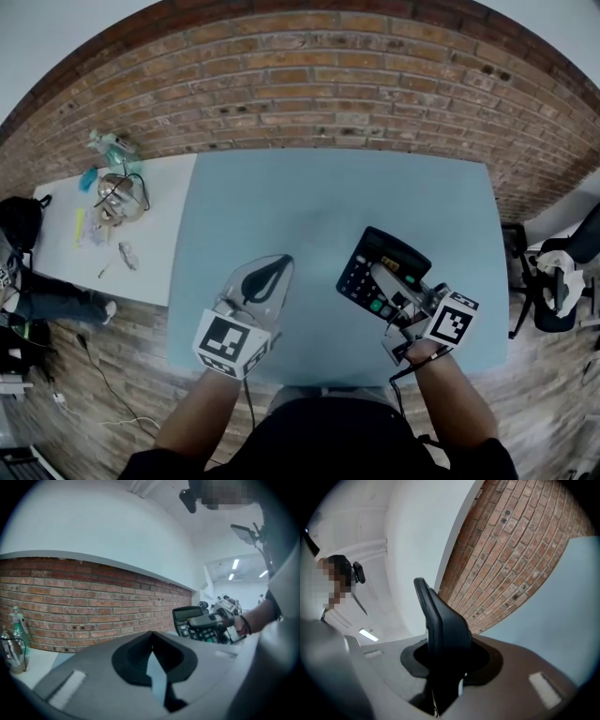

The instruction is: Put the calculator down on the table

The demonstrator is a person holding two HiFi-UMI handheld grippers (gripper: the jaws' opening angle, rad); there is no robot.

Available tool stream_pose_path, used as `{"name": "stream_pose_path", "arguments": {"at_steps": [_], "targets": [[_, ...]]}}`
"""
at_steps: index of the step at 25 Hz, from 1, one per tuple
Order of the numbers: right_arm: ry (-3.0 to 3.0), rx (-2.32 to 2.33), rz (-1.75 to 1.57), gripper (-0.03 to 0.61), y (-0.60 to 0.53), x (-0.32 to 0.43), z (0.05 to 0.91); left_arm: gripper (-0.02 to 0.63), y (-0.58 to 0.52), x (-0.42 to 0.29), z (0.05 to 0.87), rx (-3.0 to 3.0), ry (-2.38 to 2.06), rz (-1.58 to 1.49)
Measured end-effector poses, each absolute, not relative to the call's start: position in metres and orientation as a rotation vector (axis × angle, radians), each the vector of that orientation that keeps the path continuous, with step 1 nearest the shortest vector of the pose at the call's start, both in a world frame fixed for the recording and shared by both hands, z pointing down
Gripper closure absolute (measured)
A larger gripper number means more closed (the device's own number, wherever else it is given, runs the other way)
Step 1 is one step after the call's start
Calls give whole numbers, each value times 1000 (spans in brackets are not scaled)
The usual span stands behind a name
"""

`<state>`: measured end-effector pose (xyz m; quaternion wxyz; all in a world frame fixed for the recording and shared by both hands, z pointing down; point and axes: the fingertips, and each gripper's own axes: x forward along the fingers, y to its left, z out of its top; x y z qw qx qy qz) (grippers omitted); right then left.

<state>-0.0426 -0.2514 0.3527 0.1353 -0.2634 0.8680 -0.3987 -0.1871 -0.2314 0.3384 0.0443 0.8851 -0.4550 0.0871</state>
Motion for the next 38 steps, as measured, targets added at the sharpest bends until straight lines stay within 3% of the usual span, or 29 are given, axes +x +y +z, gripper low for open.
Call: {"name": "stream_pose_path", "arguments": {"at_steps": [38], "targets": [[2436,-766,-1415,456,-255,-61,437,611,-231,-203,418,2551,-1355,395]]}}
